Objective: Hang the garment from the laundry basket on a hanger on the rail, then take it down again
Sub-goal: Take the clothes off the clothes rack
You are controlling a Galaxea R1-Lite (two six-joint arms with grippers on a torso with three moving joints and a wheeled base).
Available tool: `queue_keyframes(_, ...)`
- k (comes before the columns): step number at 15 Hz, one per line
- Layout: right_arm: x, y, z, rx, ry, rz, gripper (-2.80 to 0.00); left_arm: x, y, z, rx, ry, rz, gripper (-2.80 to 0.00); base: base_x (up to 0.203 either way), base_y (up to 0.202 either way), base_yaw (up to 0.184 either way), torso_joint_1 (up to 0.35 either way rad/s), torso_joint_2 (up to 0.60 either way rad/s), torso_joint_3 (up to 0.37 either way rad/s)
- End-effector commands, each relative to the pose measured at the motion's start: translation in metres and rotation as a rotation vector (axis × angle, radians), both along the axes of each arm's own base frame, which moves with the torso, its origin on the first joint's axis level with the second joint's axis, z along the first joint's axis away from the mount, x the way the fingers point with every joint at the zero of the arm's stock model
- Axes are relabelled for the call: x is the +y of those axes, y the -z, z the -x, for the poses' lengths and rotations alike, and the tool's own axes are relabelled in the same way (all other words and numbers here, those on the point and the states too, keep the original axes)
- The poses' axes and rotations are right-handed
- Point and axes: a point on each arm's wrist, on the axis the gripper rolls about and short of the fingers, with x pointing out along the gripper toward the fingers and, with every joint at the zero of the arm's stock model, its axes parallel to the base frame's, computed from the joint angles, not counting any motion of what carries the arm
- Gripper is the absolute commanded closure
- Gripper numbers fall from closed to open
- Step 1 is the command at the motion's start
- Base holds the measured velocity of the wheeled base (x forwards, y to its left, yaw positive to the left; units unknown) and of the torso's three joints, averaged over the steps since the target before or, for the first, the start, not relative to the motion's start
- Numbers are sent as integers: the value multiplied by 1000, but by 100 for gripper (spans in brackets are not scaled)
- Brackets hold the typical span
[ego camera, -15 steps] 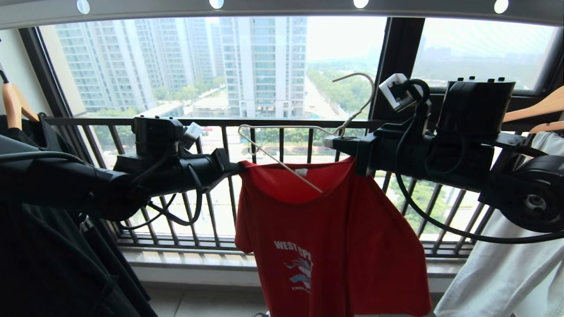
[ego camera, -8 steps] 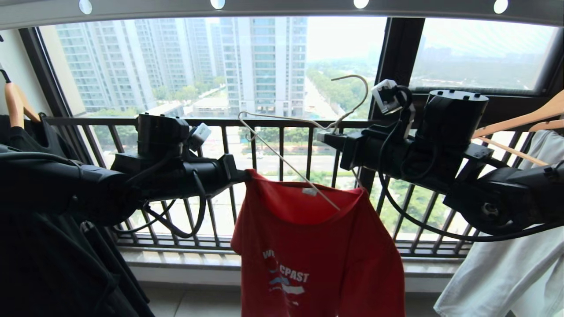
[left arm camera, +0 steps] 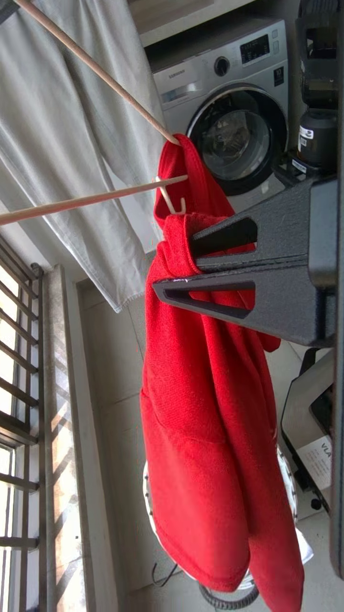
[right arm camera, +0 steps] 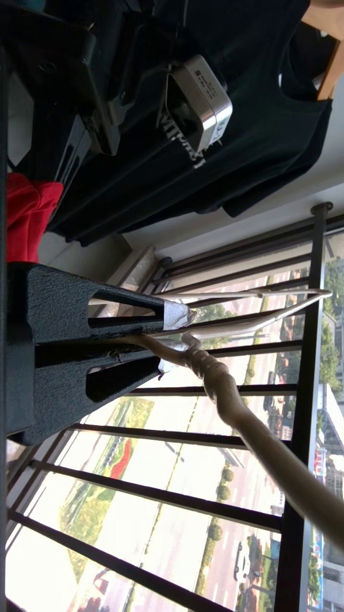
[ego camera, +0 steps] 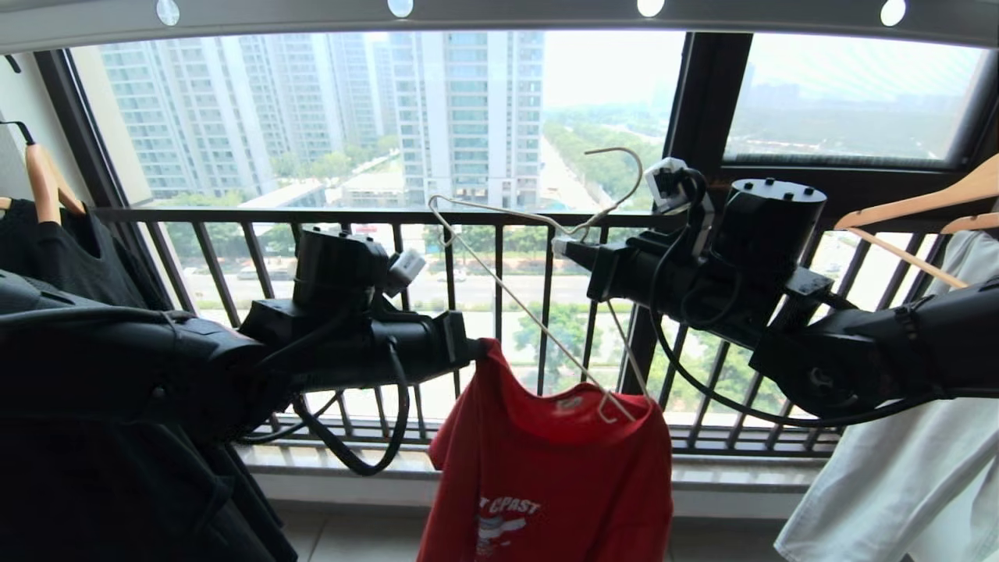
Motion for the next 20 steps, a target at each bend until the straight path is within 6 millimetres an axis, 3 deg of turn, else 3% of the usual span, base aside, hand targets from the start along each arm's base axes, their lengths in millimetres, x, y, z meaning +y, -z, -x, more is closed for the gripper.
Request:
queue_keyframes(1,0,-2,0,1,0,-15,0,-17,17,2,14,1,-53,0,0,0,0,0,0,0)
queue_keyframes(7,-1,-9,2,8,19,-53,0,-46,50,9,25,0,-181,0,0,0,0,0,0,0)
queue_keyframes(14,-5,8,-5,-48,56,93,0,-52,60,9,40,4,-201,0,0,0,0,0,0,0)
queue_keyframes(17,-6,6,-5,-52,58,92,0,-55,66,4,23,-30,-211,0,0,0,0,0,0,0)
queue_keyframes(20,-7,5,-4,-56,60,92,0,-60,90,-8,-18,-64,-268,0,0,0,0,0,0,0)
